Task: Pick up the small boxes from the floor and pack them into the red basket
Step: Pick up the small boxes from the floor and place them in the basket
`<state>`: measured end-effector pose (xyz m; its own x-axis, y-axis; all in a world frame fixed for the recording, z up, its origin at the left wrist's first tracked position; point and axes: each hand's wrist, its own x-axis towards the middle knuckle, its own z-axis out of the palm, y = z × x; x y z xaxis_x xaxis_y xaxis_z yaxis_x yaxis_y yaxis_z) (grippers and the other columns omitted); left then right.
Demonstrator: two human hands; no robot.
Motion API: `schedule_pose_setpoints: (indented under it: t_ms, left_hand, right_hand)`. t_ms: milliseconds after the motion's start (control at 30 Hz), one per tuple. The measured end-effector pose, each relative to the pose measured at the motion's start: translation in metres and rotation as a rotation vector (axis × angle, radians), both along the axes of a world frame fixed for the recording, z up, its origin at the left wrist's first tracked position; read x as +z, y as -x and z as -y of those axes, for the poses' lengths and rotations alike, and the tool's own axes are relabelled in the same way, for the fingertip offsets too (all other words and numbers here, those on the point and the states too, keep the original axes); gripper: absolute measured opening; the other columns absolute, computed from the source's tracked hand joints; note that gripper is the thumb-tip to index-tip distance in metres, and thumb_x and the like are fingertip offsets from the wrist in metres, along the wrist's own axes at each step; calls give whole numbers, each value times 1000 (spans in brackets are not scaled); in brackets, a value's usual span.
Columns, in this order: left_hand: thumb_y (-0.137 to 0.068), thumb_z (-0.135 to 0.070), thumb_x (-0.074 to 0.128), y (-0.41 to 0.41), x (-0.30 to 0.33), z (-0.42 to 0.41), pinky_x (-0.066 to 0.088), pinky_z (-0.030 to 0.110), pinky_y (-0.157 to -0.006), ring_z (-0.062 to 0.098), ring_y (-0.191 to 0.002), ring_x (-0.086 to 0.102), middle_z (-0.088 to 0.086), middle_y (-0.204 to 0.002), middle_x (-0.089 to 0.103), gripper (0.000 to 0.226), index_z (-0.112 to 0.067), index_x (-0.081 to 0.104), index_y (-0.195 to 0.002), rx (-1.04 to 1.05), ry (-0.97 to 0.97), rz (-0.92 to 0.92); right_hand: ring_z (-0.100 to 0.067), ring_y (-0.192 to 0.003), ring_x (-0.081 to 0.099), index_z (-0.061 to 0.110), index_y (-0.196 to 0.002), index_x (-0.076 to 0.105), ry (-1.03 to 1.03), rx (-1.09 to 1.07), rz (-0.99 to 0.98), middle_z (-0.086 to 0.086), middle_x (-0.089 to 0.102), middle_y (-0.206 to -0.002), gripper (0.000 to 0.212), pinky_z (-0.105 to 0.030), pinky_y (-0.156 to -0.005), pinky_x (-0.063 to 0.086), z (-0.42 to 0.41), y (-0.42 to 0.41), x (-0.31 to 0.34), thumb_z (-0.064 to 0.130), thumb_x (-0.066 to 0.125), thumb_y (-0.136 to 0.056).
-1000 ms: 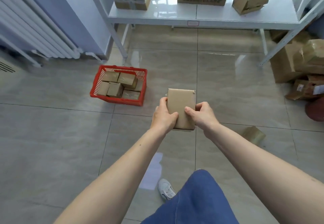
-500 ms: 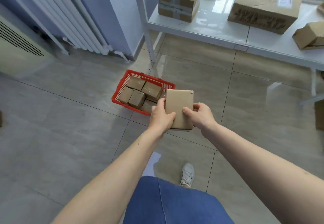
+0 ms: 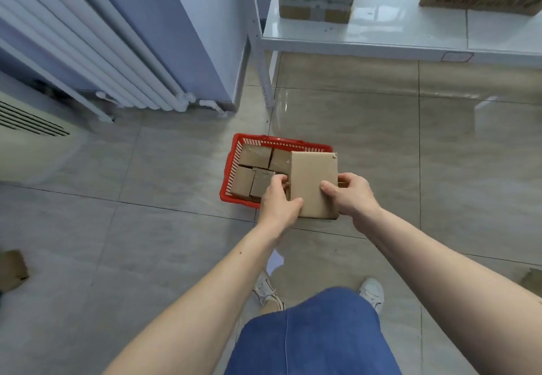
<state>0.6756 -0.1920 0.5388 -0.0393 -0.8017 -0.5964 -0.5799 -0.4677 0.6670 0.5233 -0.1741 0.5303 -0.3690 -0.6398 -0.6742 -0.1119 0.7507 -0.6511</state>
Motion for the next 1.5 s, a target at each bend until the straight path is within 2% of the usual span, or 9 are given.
schedule_pose_setpoints:
  t_ms: [33,167,267,400,700,967,1067,1200,1500]
  left_hand:
    - [-82,-10,66,-8,-6,8,50,43,-101,23,-119,57,6,-130,59,59,-17,43,-136,-24,-20,0]
    - [-82,-10,65,-26,-36,41,51,43,-99,22,-115,59,4,-126,62,52,-18,46,-130,-110,-89,5]
    - [-79,-12,66,-30,-60,69,53,43,-96,20,-110,62,3,-124,65,49,-18,51,-125,-149,-146,0]
    - [-79,-21,64,-28,-106,100,51,45,-98,23,-111,61,4,-133,51,55,-18,53,-132,-208,-175,41]
    - [-81,-18,66,-44,-288,137,49,46,-100,24,-114,59,6,-126,59,52,-19,50,-130,-223,-199,132]
    - [-76,-29,62,-66,-444,147,49,47,-102,24,-115,60,6,-129,58,60,-19,54,-135,-247,-293,133]
    - [-88,-20,61,-59,-466,151,42,41,-108,26,-116,55,10,-132,46,52,-14,52,-139,-294,-295,162]
    - [-96,-24,55,-56,-484,148,34,36,-113,26,-124,48,10,-136,41,56,-11,39,-148,-339,-297,199]
    - [-99,-32,48,-50,-484,149,30,38,-114,27,-139,33,11,-147,34,60,-12,29,-153,-442,-352,250]
  right_hand:
    - [-23,-100,65,16,-116,65,-7,-16,1,-2,69,-105,32,-37,-75,56,6,-7,-6,28,71,-86]
    - [-23,-103,65,15,-118,65,-45,-68,-4,-4,71,-111,35,-41,-92,54,31,-25,-34,28,71,-86]
    - [-24,-106,65,15,-121,65,-85,-86,-14,-4,70,-113,39,-42,-95,53,52,-34,-60,29,70,-85]
    - [-25,-108,65,15,-122,64,-124,-130,-23,-5,71,-116,40,-44,-95,52,77,-40,-107,28,69,-84]
    - [-26,-111,64,14,-127,62,-197,-160,-27,-4,68,-121,41,-36,-93,50,118,-66,-283,27,66,-88]
    - [-31,-112,63,11,-123,61,-286,-148,-37,-10,68,-121,38,-48,-97,50,126,-93,-435,29,64,-90]
    - [-34,-115,62,11,-125,58,-309,-137,-48,-12,67,-124,39,-50,-98,50,128,-93,-475,29,63,-91]
    - [-33,-117,61,13,-131,54,-301,-131,-62,-12,65,-127,40,-49,-100,49,128,-95,-506,24,61,-93]
    - [-33,-122,58,13,-137,50,-344,-75,-75,-12,62,-132,43,-47,-101,50,135,-92,-513,27,56,-97]
